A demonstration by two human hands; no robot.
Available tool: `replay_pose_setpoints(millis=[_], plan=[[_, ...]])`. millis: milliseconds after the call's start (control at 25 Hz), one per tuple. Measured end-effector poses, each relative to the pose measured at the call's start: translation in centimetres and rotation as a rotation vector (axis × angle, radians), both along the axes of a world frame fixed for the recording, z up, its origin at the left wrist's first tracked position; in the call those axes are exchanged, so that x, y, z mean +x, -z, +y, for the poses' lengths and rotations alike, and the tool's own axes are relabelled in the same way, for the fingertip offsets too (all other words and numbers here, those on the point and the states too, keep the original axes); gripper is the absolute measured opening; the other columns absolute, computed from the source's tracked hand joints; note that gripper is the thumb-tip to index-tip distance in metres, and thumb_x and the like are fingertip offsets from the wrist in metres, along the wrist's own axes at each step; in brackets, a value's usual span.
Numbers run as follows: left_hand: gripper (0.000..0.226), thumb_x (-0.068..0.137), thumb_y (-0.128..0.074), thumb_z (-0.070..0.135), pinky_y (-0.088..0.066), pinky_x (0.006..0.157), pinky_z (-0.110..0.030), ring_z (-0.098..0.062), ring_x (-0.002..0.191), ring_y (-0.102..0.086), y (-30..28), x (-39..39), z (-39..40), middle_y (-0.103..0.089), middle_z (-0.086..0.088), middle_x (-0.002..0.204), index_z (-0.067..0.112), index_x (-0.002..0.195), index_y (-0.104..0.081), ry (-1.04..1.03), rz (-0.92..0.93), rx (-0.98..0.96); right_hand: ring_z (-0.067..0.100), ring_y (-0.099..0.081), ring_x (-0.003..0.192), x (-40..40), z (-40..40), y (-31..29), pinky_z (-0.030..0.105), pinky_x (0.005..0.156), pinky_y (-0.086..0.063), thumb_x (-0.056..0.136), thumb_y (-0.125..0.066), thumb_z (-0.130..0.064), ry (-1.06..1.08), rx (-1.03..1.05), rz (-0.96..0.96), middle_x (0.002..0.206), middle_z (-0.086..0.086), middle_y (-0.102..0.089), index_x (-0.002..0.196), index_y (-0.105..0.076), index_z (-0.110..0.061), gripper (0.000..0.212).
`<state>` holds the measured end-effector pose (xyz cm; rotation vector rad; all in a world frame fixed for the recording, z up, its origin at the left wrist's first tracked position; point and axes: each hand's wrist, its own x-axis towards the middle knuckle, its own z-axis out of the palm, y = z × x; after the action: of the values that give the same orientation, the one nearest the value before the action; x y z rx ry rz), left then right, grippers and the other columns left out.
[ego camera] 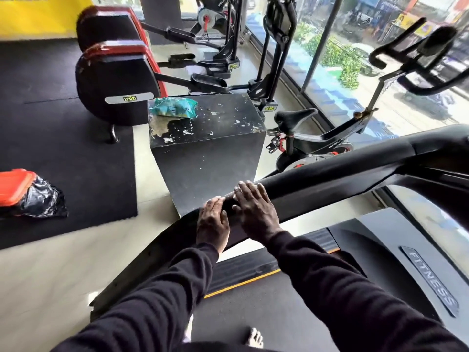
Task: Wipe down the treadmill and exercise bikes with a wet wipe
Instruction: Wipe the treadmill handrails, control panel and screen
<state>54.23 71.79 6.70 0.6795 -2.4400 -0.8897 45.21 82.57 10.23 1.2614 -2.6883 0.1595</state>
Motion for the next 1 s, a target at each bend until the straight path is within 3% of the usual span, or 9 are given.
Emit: replay_pose_setpoints(millis=[80,160,240,360,440,600,640,840,1000], plan=[[0.050,0.089,-0.036,0.025,-0.036,0.103,-0.032,-0.032,0.110,-0.062,0.1,-0.2,0.2,-0.066,-0.016,0.119,0.000,0.119,-0.067,-0.014,0.001,0.002,0.032,-0.047,0.131,1.2,-1.1,0.3,0.043,0.115,-0.017,0.089,-0.045,-0.034,0.009,-0.007,-0.069,0.136,0.015,-0.056,0.128,-0.059,-0.005,0.051],[0.051,0.089,-0.035,0.026,-0.033,0.104,-0.030,-0.033,0.113,-0.061,0.0,-0.4,0.1,-0.065,-0.016,0.121,0.000,0.120,-0.066,-0.020,-0.022,-0.005,0.030,-0.040,0.138,1.1,1.2,1.0,0.043,0.118,-0.016,0.092,-0.046,-0.027,-0.207,-0.003,-0.003,0.145,0.011,-0.049,0.136,-0.053,-0.008,0.049],[0.053,0.087,-0.034,0.026,-0.034,0.104,-0.032,-0.032,0.114,-0.061,-0.2,-0.5,0.5,-0.065,-0.016,0.122,0.000,0.121,-0.066,-0.020,-0.039,-0.048,0.029,-0.037,0.140,-1.3,4.6,0.6,0.044,0.118,-0.017,0.095,-0.046,-0.029,-0.250,-0.036,0.076,0.148,0.008,-0.046,0.138,-0.051,-0.012,0.047],[0.053,0.083,-0.034,0.022,-0.036,0.103,-0.034,-0.030,0.111,-0.063,-1.0,-1.1,1.6,-0.067,-0.013,0.119,0.002,0.119,-0.067,0.013,-0.015,-0.101,0.031,-0.042,0.136,-4.7,5.9,-1.1,0.044,0.115,-0.014,0.095,-0.039,-0.041,0.166,-0.181,-0.007,0.143,0.010,-0.051,0.131,-0.058,-0.011,0.051],[0.054,0.080,-0.035,0.020,-0.036,0.105,-0.034,-0.031,0.112,-0.063,-1.4,-1.6,2.5,-0.066,-0.013,0.120,0.003,0.120,-0.066,0.022,-0.004,-0.100,0.035,-0.046,0.131,-3.9,3.7,-1.4,0.047,0.113,-0.015,0.091,-0.037,-0.037,0.254,-0.203,-0.035,0.138,0.012,-0.054,0.126,-0.060,-0.008,0.051],[0.054,0.082,-0.039,0.018,-0.035,0.111,-0.037,-0.030,0.121,-0.056,-1.9,-2.1,3.9,-0.062,-0.014,0.128,0.002,0.128,-0.061,0.039,-0.035,-0.076,0.029,-0.037,0.139,-1.8,5.4,-0.6,0.045,0.117,-0.019,0.091,-0.039,-0.028,-0.269,-0.057,-0.032,0.148,0.009,-0.045,0.139,-0.049,-0.011,0.052],[0.053,0.081,-0.043,0.016,-0.035,0.112,-0.039,-0.030,0.122,-0.055,-2.0,-2.1,4.0,-0.061,-0.014,0.130,0.002,0.129,-0.060,0.042,-0.050,-0.087,0.028,-0.037,0.140,-3.4,6.5,-0.8,0.043,0.118,-0.018,0.092,-0.040,-0.028,-0.279,-0.064,0.013,0.149,0.008,-0.045,0.139,-0.050,-0.013,0.050],[0.054,0.079,-0.051,0.015,-0.037,0.112,-0.043,-0.031,0.124,-0.055,-2.5,-2.5,5.1,-0.060,-0.015,0.132,0.002,0.130,-0.060,0.030,-0.079,-0.124,0.032,-0.049,0.128,-7.7,5.7,-2.5,0.050,0.112,-0.023,0.093,-0.036,-0.035,0.270,-0.179,-0.051,0.131,0.014,-0.059,0.123,-0.062,-0.007,0.049],[0.054,0.082,-0.047,0.017,-0.025,0.113,-0.027,-0.031,0.123,-0.055,-2.8,-3.1,5.7,-0.060,-0.016,0.132,0.000,0.131,-0.059,0.045,-0.045,-0.127,0.029,-0.038,0.139,-3.6,5.0,-1.3,0.047,0.117,-0.021,0.087,-0.026,-0.034,-0.206,-0.023,-0.097,0.146,0.010,-0.047,0.137,-0.051,-0.011,0.061]])
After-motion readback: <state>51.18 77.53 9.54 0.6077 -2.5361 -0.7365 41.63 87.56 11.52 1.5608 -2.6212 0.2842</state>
